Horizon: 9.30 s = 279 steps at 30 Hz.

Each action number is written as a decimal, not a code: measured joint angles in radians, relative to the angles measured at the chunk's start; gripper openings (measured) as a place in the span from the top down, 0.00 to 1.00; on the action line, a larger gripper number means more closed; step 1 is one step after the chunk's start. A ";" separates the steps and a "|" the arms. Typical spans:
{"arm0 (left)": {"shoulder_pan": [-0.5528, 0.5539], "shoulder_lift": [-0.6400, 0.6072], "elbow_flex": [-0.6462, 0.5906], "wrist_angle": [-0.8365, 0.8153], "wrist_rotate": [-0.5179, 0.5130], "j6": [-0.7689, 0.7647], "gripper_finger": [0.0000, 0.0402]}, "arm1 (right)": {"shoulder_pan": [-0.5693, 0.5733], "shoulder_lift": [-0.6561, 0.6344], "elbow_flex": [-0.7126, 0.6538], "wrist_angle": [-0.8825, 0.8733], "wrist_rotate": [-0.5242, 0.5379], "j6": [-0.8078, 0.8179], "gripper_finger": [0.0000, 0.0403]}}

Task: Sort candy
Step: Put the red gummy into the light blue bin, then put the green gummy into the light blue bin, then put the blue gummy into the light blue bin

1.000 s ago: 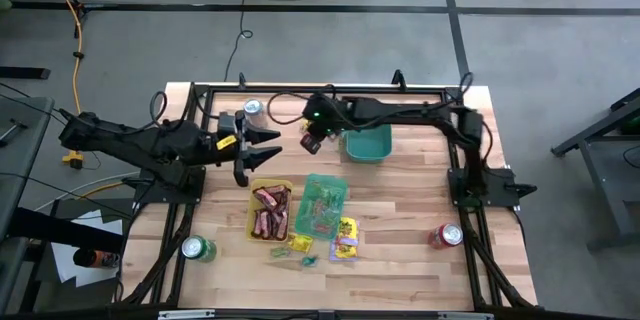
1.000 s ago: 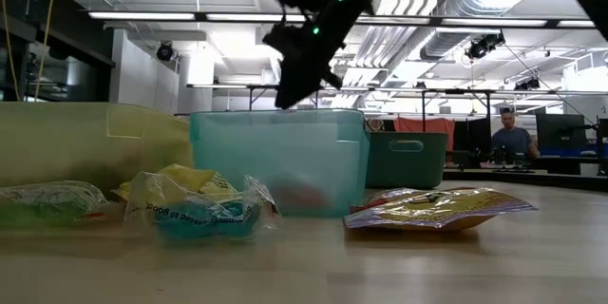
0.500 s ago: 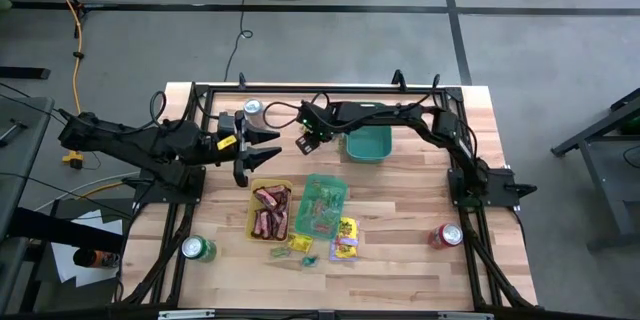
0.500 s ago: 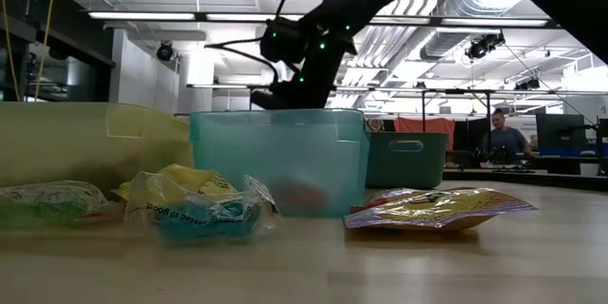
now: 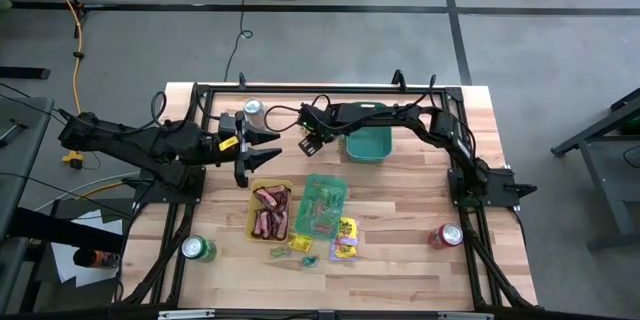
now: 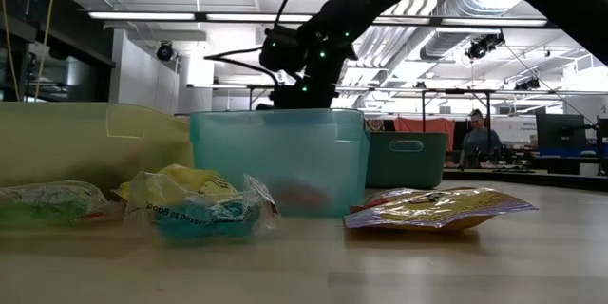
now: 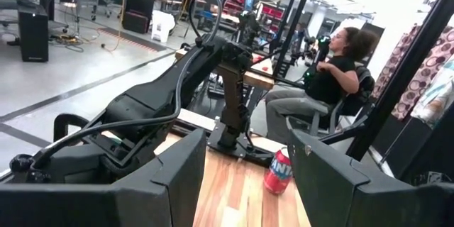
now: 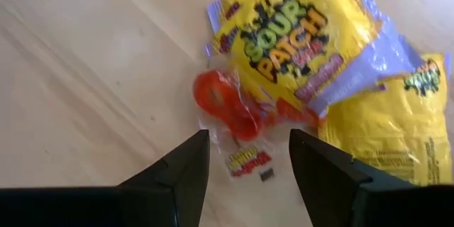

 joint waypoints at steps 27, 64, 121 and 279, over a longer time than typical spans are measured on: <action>0.000 -0.014 0.000 -0.001 -0.001 0.009 0.53 | 0.026 -0.117 0.013 0.004 -0.145 -0.305 0.99; 0.068 -0.009 0.000 -0.001 -0.013 -0.074 0.53 | 0.391 -0.687 -0.784 0.669 -0.321 -0.195 1.00; -0.202 0.347 0.131 -0.194 0.154 -0.016 0.53 | 0.948 -1.040 -0.760 -0.052 0.428 0.614 0.35; 0.022 0.140 -0.051 -0.199 -0.008 -0.115 0.51 | 0.748 -0.196 -0.150 0.232 -0.024 -0.492 0.35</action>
